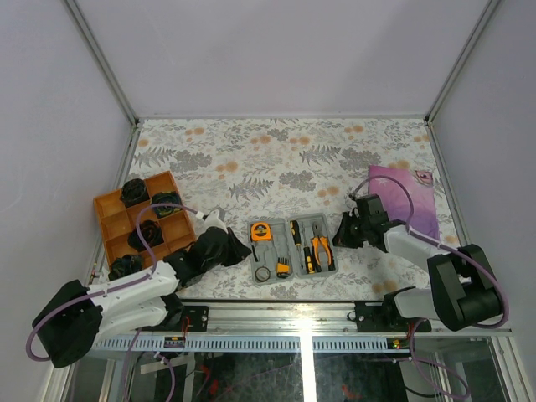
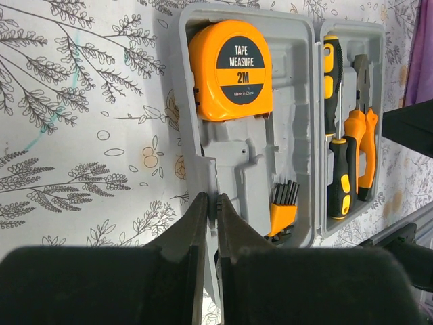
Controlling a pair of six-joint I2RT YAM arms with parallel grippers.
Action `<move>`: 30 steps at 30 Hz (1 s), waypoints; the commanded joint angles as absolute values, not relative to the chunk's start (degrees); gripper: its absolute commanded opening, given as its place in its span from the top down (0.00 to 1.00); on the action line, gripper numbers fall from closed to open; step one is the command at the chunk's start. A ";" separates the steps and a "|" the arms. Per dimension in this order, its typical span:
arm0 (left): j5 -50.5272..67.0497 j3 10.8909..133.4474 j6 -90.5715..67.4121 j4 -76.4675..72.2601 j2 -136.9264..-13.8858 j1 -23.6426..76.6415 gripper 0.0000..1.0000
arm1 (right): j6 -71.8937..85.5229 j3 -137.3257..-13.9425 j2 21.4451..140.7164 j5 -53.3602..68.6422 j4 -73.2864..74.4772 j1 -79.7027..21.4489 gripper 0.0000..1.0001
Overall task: Sort the tools into containers
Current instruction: Adjust the pliers in the storage box, then close the storage box at the center of the board.
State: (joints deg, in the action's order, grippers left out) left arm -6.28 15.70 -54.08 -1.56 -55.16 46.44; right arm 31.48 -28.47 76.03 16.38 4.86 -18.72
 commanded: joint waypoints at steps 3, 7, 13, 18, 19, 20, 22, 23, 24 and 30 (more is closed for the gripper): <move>-3.30 17.63 -51.74 -4.40 -57.48 46.58 1.00 | 33.57 -24.60 72.11 29.41 -4.19 -19.20 1.00; -2.54 18.38 -51.38 -4.89 -58.22 46.64 1.00 | 34.47 -23.95 68.25 31.35 -6.68 -19.17 1.00; -2.12 19.18 -51.24 -5.23 -59.57 46.58 1.00 | 35.87 -22.24 62.34 32.49 -9.21 -19.19 1.00; -1.69 19.32 -51.24 -6.13 -60.47 46.60 1.00 | 38.68 -19.47 59.18 33.05 -12.93 -19.16 1.00; -1.56 19.37 -51.31 -6.27 -60.62 46.58 1.00 | 39.63 -18.76 58.89 33.29 -14.23 -19.23 1.00; -1.46 19.34 -51.33 -6.39 -60.71 46.63 1.00 | 40.55 -18.08 58.69 33.38 -15.49 -19.21 1.00; -1.36 19.48 -51.37 -6.65 -61.11 46.60 1.00 | 42.57 -16.69 58.31 33.38 -18.08 -19.23 1.00; -1.30 19.55 -51.30 -6.60 -61.19 46.61 1.00 | 43.69 -15.91 58.07 33.46 -20.14 -19.25 1.00; -1.25 19.52 -51.32 -6.60 -61.17 46.61 1.00 | 44.69 -15.22 57.92 33.53 -21.61 -19.24 1.00; -1.15 19.35 -51.42 -6.73 -61.21 46.65 1.00 | 50.60 -12.04 56.82 32.77 -29.02 -19.18 1.00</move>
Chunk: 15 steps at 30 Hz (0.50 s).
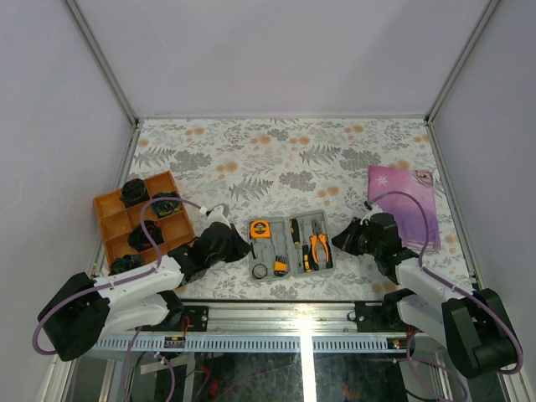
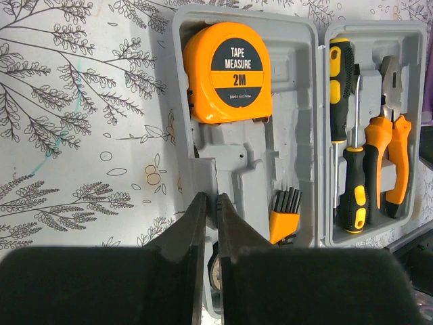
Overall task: Sort the tools into containers
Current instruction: Close the storage box at the center of the board.
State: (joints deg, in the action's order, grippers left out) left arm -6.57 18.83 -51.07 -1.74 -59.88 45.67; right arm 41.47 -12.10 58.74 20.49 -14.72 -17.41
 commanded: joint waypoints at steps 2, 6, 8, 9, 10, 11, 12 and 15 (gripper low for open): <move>-1.22 19.26 -51.50 -6.84 -61.15 46.59 1.00 | 52.82 -10.95 56.30 32.18 -31.40 -19.19 1.00; -1.06 19.32 -51.59 -7.00 -61.35 46.65 1.00 | 57.49 -8.69 55.52 31.02 -36.03 -19.16 1.00; -0.97 19.39 -51.51 -7.10 -61.53 46.66 1.00 | 58.95 -8.03 55.31 30.77 -37.53 -19.22 1.00; -0.91 19.41 -51.50 -7.16 -61.61 46.64 1.00 | 59.41 -7.91 55.36 30.83 -37.94 -19.17 1.00; -0.89 19.48 -51.50 -7.28 -61.73 46.67 1.00 | 59.75 -7.81 55.37 30.99 -38.35 -19.18 1.00; -0.87 19.51 -51.50 -7.36 -61.82 46.67 1.00 | 60.14 -7.80 55.45 31.15 -38.73 -19.22 1.00; -0.81 19.49 -51.50 -7.45 -61.75 46.60 1.00 | 60.30 -7.84 55.58 31.32 -38.90 -19.17 1.00; -0.75 19.40 -51.50 -7.62 -62.00 46.70 1.00 | 60.93 -8.00 56.08 31.78 -39.39 -19.19 1.00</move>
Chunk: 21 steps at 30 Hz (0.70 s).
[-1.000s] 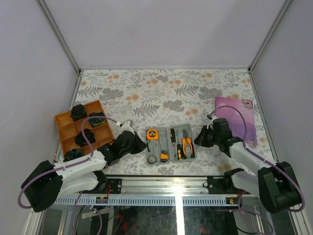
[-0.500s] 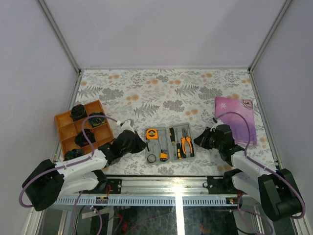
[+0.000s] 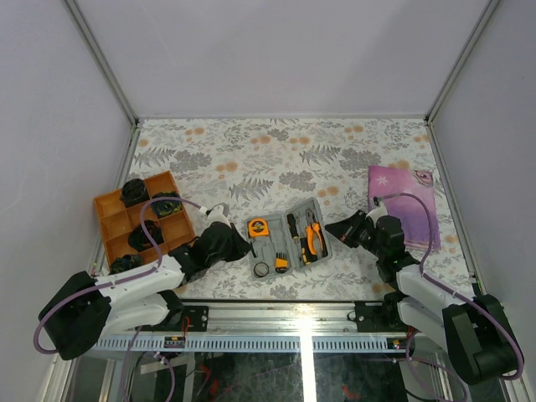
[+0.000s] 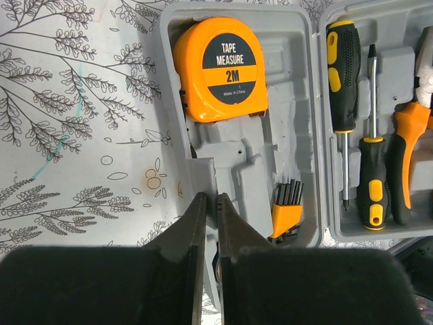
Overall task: Sort the tools into containers
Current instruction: Close the storage box at the center of the board.
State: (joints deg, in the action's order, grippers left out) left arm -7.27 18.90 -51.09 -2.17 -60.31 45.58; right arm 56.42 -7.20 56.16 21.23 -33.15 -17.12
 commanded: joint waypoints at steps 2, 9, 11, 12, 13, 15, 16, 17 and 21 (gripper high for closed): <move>-0.75 19.36 -51.59 -7.85 -62.09 46.65 1.00 | 61.08 -8.12 56.76 31.98 -39.24 -19.23 1.00; -0.46 19.81 -51.68 -8.12 -62.41 46.67 1.00 | 62.62 -7.98 59.47 31.61 -40.86 -19.17 1.00; -0.50 19.93 -51.68 -8.10 -62.57 46.70 1.00 | 63.73 -7.77 60.39 31.43 -42.44 -19.19 1.00; -0.52 19.95 -51.68 -8.15 -62.57 46.63 1.00 | 64.67 -7.67 60.93 31.38 -43.53 -19.23 1.00; -0.48 20.02 -51.68 -8.12 -62.58 46.65 1.00 | 65.08 -7.57 61.37 31.19 -44.38 -19.23 1.00; -0.41 20.03 -51.76 -8.15 -62.72 46.66 1.00 | 66.49 -7.39 62.12 30.61 -45.83 -19.25 1.00; -0.43 19.99 -51.77 -8.14 -62.65 46.71 1.00 | 67.10 -7.37 62.33 30.14 -46.37 -19.18 1.00; -0.44 20.00 -51.81 -8.11 -62.59 46.73 1.00 | 67.67 -7.38 62.46 29.62 -46.56 -19.20 1.00; -0.38 20.02 -51.86 -8.17 -62.38 46.67 1.00 | 69.27 -7.62 62.40 27.52 -46.08 -19.20 0.99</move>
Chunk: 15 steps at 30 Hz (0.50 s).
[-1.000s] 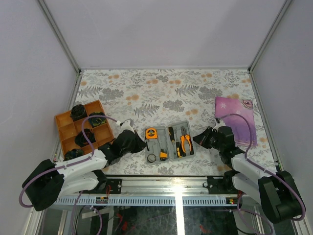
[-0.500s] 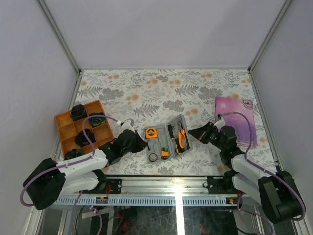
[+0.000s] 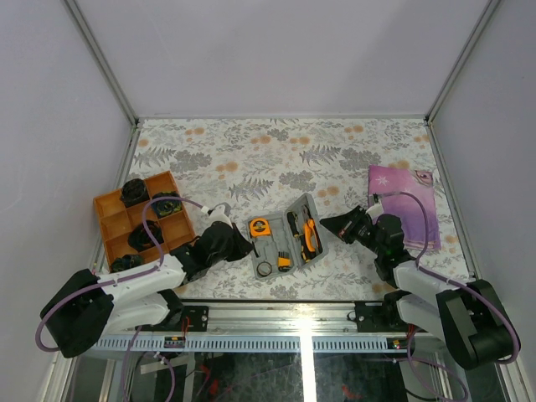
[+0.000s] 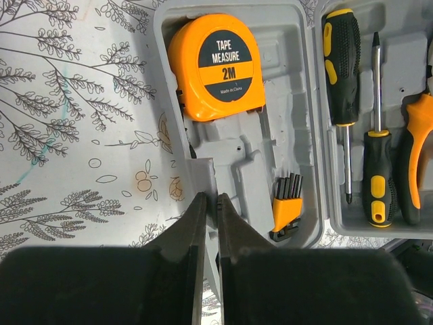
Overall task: Sort the tools into containers
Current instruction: Close the storage box at the center of the board.
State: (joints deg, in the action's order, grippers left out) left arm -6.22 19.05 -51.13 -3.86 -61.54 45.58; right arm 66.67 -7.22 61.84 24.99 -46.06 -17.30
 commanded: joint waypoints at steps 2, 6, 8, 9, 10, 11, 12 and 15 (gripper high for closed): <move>-0.27 20.04 -51.82 -8.12 -62.38 46.68 1.00 | 70.43 -7.77 62.76 27.17 -46.34 -19.17 0.99; -0.31 20.03 -51.77 -8.28 -62.56 46.72 1.00 | 73.10 -7.92 63.36 26.54 -46.65 -19.25 0.98; -0.31 19.99 -51.78 -8.40 -62.58 46.67 1.00 | 73.91 -7.99 63.33 26.10 -46.27 -19.22 0.98; -0.27 20.03 -51.82 -8.47 -62.69 46.67 1.00 | 74.22 -8.14 63.22 25.72 -45.67 -19.19 0.98; -0.19 20.02 -51.85 -8.59 -62.73 46.63 1.00 | 74.39 -8.27 63.09 25.30 -45.10 -19.23 0.98; -0.14 20.01 -51.85 -8.65 -62.72 46.71 1.00 | 74.70 -8.41 62.88 24.89 -44.41 -19.25 0.98; -0.17 20.04 -51.86 -8.70 -62.74 46.69 1.00 | 75.02 -8.54 62.66 24.51 -43.86 -19.18 0.98; -0.17 19.99 -51.86 -8.68 -62.77 46.70 1.00 | 76.15 -9.13 62.03 23.39 -41.89 -19.26 0.98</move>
